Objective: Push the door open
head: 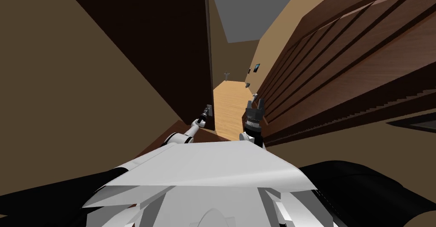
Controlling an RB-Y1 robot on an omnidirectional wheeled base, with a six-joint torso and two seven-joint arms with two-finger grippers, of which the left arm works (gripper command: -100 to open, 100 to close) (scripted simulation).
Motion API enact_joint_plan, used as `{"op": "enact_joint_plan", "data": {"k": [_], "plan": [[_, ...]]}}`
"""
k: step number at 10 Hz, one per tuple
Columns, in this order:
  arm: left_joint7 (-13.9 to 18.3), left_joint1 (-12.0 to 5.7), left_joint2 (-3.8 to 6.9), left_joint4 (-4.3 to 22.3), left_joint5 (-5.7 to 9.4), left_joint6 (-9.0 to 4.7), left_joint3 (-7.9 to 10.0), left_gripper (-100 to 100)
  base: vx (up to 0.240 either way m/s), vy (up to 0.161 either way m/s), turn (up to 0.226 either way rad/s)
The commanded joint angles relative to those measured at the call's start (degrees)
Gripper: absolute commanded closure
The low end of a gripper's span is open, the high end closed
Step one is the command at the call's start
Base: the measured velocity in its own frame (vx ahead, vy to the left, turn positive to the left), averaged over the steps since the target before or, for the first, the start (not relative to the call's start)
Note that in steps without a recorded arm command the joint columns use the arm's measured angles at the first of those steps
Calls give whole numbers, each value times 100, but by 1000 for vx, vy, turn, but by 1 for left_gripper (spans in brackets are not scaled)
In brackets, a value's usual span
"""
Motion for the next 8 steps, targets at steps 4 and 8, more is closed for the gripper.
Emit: {"op": "enact_joint_plan", "data": {"k": [4, 8], "plan": [[-92, 31, 189, -74, 95, 65, 261, 100, 143, -136, 60], [-154, 44, 245, -70, 148, 75, 402, 100, 129, -103, 42]]}}
